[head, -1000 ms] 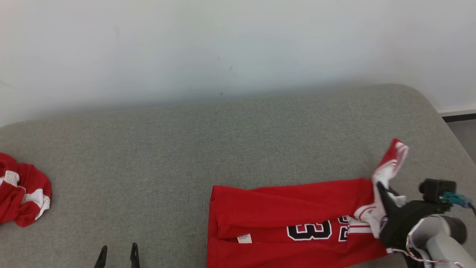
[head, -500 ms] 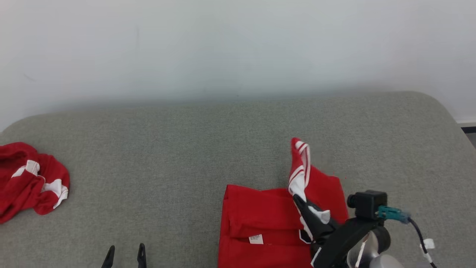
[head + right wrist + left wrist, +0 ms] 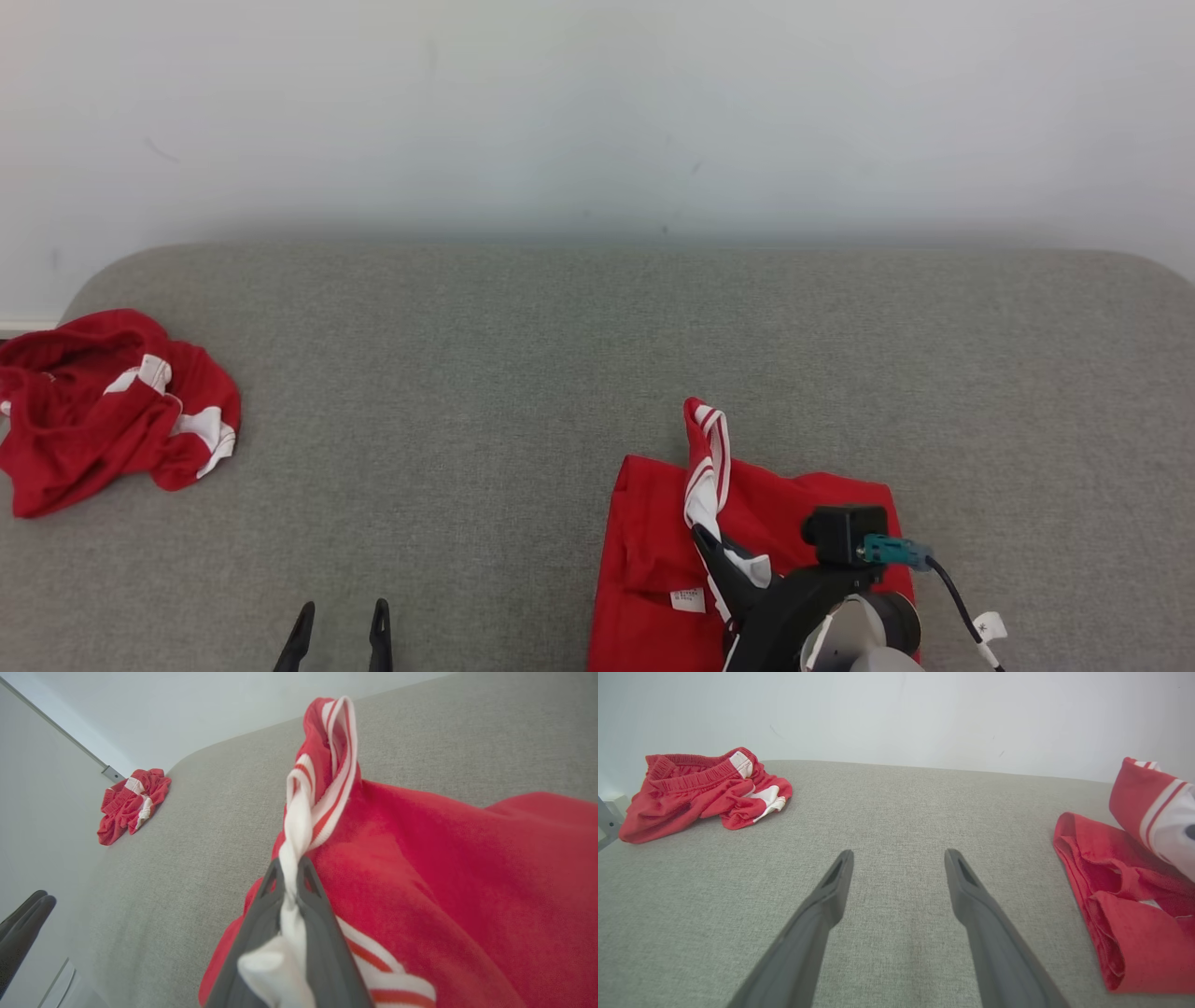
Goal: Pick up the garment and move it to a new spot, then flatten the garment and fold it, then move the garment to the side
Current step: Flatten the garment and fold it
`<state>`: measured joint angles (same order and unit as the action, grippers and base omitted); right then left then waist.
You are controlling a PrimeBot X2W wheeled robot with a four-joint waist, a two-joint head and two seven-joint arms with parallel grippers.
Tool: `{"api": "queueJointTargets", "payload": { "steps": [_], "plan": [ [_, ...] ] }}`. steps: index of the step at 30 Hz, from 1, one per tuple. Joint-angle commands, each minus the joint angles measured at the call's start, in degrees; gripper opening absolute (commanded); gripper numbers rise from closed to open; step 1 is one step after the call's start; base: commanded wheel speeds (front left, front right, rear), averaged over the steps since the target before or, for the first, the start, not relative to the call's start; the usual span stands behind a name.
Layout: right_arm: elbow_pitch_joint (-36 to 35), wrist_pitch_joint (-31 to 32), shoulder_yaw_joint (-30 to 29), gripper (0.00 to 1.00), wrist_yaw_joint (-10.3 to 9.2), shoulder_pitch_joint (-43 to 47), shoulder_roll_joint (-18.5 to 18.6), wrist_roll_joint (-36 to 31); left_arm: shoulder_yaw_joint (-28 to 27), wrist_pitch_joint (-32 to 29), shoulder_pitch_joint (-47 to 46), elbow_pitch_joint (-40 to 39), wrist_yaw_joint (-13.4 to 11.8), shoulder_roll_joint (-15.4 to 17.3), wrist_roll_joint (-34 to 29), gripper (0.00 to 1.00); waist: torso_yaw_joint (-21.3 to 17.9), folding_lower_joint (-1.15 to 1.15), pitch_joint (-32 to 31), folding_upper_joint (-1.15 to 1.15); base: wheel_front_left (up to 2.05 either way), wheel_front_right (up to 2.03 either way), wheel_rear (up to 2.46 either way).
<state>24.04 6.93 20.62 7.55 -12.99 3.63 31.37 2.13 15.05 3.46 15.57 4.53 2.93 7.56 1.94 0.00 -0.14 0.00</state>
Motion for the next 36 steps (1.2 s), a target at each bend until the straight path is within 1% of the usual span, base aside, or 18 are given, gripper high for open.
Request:
{"api": "queueJointTargets", "payload": {
  "steps": [1,3,5,8,11,12,13,16,19,22,26,29,30,31,32,36],
  "plan": [
    [3.2,-1.71,0.06,0.0,-0.09,-1.76,-0.58,0.08,0.26,0.2,-0.63,0.36,-0.06,-0.08,0.49,1.0,0.9,0.0,0.44,0.0,0.0,0.0,0.0],
    [6.08,-3.05,1.24,0.0,-0.09,-3.1,-0.78,0.21,0.44,0.2,-0.96,0.57,0.06,-0.08,0.43,1.0,1.38,0.0,0.59,0.0,0.0,0.0,0.0],
    [7.83,-4.39,3.56,0.0,-0.09,-4.05,-0.86,2.7,0.7,0.2,-1.2,0.78,0.14,-0.08,0.37,1.0,1.76,0.0,0.66,0.0,0.0,0.0,0.0],
    [11.14,-6.45,6.42,0.0,-0.09,-5.74,-0.77,3.94,1.11,0.2,-1.41,1.09,0.18,-0.08,0.34,1.0,2.13,0.0,0.81,0.0,0.0,0.0,0.0],
    [13.19,-7.88,7.72,0.01,-0.09,-6.68,-0.78,4.95,1.31,0.2,-1.39,1.24,0.2,-0.08,0.41,1.0,2.29,0.0,0.85,0.0,0.0,0.0,0.0],
    [13.9,-8.49,8.48,0.47,-0.09,-7.13,-0.81,5.58,1.37,0.2,-1.4,1.32,0.21,-0.07,0.49,1.0,2.33,0.0,0.86,0.0,0.0,0.0,0.0],
    [14.45,-9.3,9.09,1.0,-0.09,-7.61,-0.84,6.42,1.45,0.2,-1.46,1.35,0.18,-0.07,0.58,1.0,2.31,0.0,0.83,0.0,0.0,0.0,0.0],
    [14.48,-11.98,10.18,1.0,-0.09,-8.99,-0.77,8.12,1.52,0.2,-1.25,1.43,-0.01,-0.08,0.83,1.0,2.1,0.0,0.61,0.0,0.0,0.0,0.0],
    [13.25,-15.33,9.78,1.0,-0.09,-10.35,-0.66,7.93,1.28,0.2,-0.6,1.27,-0.23,-0.08,0.92,1.0,1.62,0.0,0.34,0.0,0.0,0.0,0.0],
    [11.23,-18.79,6.75,1.0,-0.09,-11.18,2.03,7.05,0.87,0.2,-0.13,0.95,-0.28,-0.08,0.63,1.0,1.15,0.0,0.12,0.0,0.0,0.0,0.0],
    [7.96,-21.3,0.52,1.0,-0.09,-10.22,6.48,2.87,0.11,0.2,0.04,0.24,-0.4,-0.07,-0.14,1.0,0.71,0.0,0.01,0.0,0.0,0.0,0.0],
    [5.47,-21.92,-5.57,1.0,-0.09,-7.41,7.95,0.65,-0.32,0.2,0.51,-0.24,-0.39,-0.08,-0.42,1.0,0.47,0.0,-0.02,0.0,0.0,0.0,0.0],
    [4.7,-22.07,-7.56,1.0,-0.09,-6.59,8.82,-0.83,-0.49,0.2,0.65,-0.36,-0.36,-0.07,-0.43,1.0,0.4,0.0,0.0,0.0,0.0,0.0,0.0],
    [2.55,-22.11,-11.48,1.0,-0.09,-4.61,10.11,-5.27,-0.77,0.2,0.87,-0.62,-0.28,-0.08,-0.62,1.0,0.27,0.0,0.08,0.0,0.0,0.0,0.0],
    [0.93,-22.12,-13.56,1.0,-0.09,-3.29,9.88,-7.52,-0.93,0.2,0.97,-0.83,-0.25,-0.09,-0.83,1.0,0.19,0.0,0.13,0.0,0.0,0.0,0.0],
    [-4.88,-22.03,-20.89,1.0,-0.09,2.88,6.65,-13.41,-1.65,0.2,1.34,-1.66,-0.23,-0.07,-1.33,1.0,-0.32,0.0,0.22,0.0,0.0,0.0,0.0]
  ]
}}
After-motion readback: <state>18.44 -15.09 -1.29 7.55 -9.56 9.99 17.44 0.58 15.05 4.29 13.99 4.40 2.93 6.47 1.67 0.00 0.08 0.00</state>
